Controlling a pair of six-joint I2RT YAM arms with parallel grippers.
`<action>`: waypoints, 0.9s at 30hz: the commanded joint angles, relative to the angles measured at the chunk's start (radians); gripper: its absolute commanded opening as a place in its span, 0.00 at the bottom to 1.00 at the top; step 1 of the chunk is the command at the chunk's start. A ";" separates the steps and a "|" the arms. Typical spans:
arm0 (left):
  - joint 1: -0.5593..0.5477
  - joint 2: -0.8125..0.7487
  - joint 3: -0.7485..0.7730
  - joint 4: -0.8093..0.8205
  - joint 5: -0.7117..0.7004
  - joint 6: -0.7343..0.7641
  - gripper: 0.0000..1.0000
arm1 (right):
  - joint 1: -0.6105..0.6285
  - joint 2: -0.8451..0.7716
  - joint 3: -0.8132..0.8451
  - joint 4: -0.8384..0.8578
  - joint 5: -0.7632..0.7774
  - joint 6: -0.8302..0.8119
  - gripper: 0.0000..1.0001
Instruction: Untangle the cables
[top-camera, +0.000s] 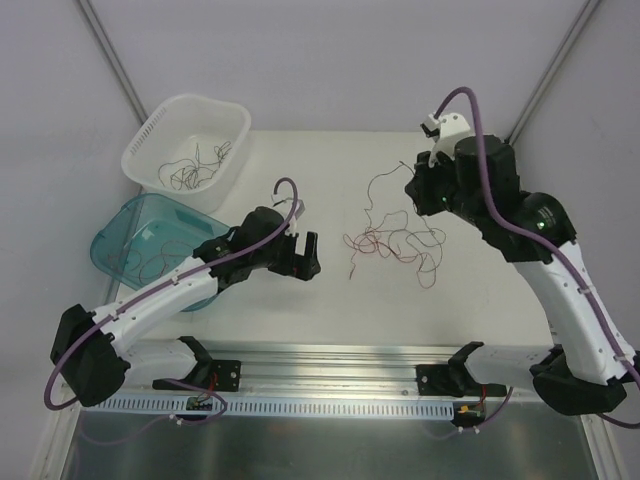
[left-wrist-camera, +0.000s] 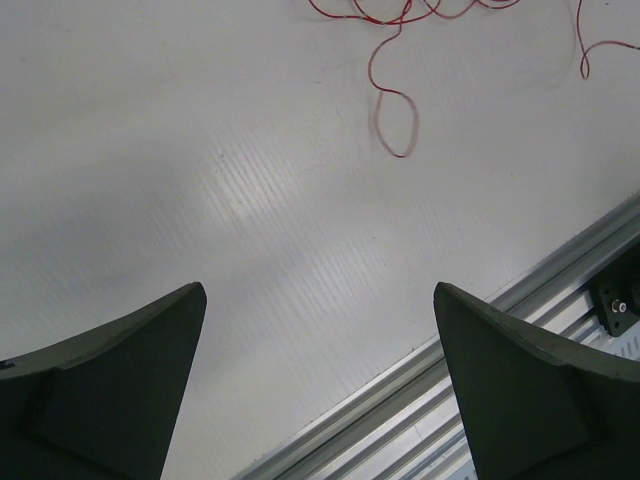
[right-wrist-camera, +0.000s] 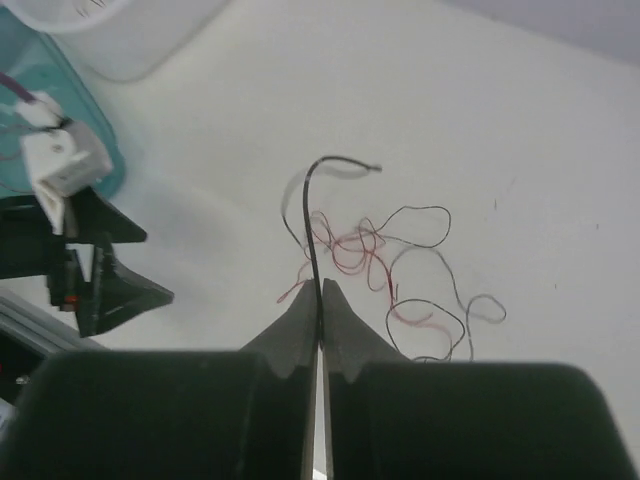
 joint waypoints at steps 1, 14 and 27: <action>-0.006 -0.064 0.037 0.028 -0.021 0.061 0.99 | 0.020 0.020 0.184 -0.079 -0.083 -0.098 0.01; -0.006 -0.248 0.005 0.088 0.056 0.264 0.99 | 0.034 0.003 0.002 0.174 -0.408 -0.068 0.01; -0.006 -0.239 0.002 0.350 0.409 0.375 0.99 | 0.060 -0.003 -0.207 0.243 -0.663 -0.049 0.01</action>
